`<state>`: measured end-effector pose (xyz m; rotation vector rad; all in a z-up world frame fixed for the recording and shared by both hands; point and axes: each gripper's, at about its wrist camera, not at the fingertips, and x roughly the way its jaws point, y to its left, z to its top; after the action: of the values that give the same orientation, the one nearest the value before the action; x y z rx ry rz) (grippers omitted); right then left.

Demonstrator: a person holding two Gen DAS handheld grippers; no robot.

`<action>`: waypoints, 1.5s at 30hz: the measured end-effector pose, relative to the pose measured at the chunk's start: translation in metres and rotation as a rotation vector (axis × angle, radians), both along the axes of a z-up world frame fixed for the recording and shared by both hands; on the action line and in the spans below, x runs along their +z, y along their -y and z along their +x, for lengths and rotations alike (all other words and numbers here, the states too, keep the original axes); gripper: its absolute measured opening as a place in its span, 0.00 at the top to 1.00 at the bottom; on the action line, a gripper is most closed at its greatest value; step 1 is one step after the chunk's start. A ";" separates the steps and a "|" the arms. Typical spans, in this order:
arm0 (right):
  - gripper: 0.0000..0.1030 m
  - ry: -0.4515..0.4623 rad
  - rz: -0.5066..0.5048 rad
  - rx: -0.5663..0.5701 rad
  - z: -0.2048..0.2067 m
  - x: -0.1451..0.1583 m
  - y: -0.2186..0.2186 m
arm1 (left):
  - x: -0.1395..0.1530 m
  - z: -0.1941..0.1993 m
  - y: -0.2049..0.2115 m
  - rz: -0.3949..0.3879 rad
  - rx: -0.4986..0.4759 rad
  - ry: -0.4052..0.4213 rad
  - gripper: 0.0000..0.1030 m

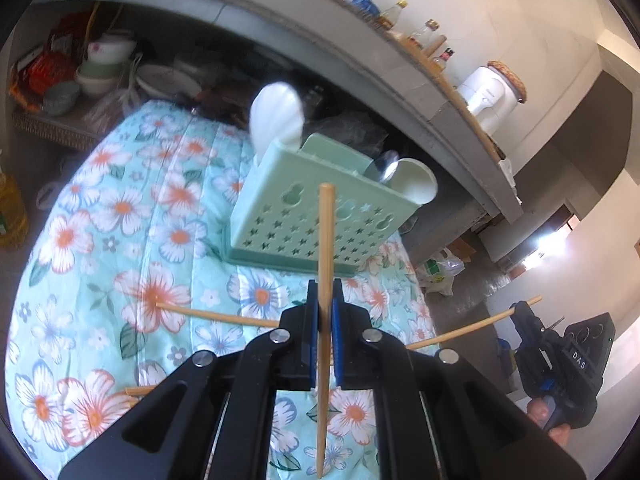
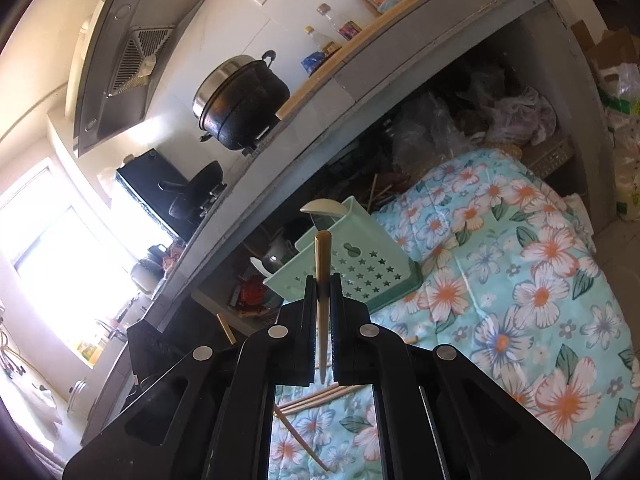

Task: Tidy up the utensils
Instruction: 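Carry both chopsticks up over the mint holder with both tools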

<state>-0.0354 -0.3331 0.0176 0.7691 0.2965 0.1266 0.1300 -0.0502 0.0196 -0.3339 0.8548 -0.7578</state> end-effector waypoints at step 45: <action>0.96 0.039 -0.050 -0.057 -0.021 0.031 0.006 | 0.068 0.121 0.089 0.107 0.182 0.442 0.70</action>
<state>-0.0564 -0.3393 0.0481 0.7235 0.2395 0.0805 0.2508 -0.1393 0.0878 -0.1374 0.4385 -0.5832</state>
